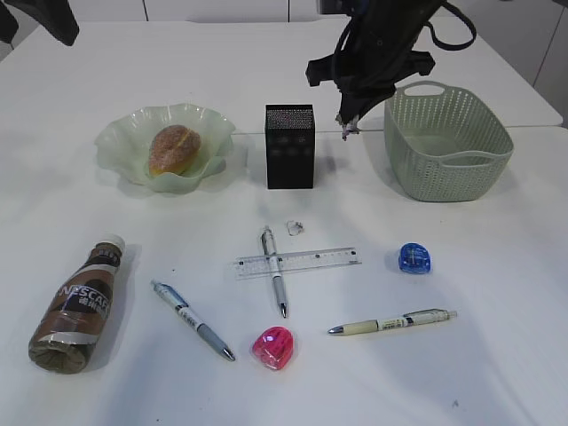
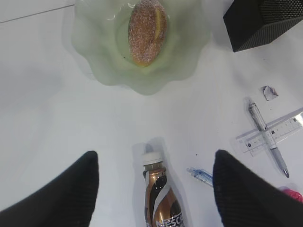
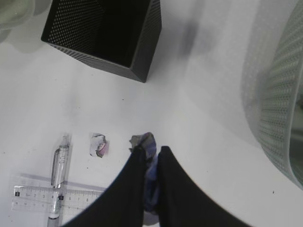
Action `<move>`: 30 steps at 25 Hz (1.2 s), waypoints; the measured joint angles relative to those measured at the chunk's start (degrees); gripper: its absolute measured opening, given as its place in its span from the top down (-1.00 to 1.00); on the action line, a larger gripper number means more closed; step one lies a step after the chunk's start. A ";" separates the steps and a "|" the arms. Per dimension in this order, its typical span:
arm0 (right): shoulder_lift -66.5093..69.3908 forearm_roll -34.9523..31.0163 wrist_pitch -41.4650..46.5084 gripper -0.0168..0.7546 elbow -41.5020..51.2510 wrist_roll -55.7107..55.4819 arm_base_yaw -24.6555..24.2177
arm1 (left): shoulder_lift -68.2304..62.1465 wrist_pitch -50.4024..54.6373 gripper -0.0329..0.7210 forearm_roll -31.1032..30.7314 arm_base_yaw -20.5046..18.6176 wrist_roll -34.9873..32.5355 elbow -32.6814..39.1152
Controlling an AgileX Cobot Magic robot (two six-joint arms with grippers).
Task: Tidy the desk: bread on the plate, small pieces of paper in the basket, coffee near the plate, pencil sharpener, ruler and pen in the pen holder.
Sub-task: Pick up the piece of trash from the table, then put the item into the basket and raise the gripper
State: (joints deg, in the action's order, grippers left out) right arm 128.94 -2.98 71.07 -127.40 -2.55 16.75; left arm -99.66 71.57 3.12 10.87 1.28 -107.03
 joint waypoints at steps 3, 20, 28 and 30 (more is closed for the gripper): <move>-0.16 0.00 0.04 0.81 0.00 0.00 0.00 | 0.00 0.00 -0.48 0.07 0.00 0.00 0.00; -0.36 0.82 0.18 0.81 0.00 0.00 -13.80 | 0.00 0.00 -0.48 0.60 0.00 0.00 0.00; -0.24 2.41 0.27 0.81 0.00 0.00 -15.32 | 0.00 0.00 -0.48 1.66 0.00 0.00 0.00; 0.66 2.41 0.27 0.81 0.00 0.00 -15.32 | 0.00 0.00 -0.48 1.89 0.00 0.00 0.00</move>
State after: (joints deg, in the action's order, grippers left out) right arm 129.60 -0.56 71.34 -127.40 -2.55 1.43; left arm -99.66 71.57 5.01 10.87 1.28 -107.03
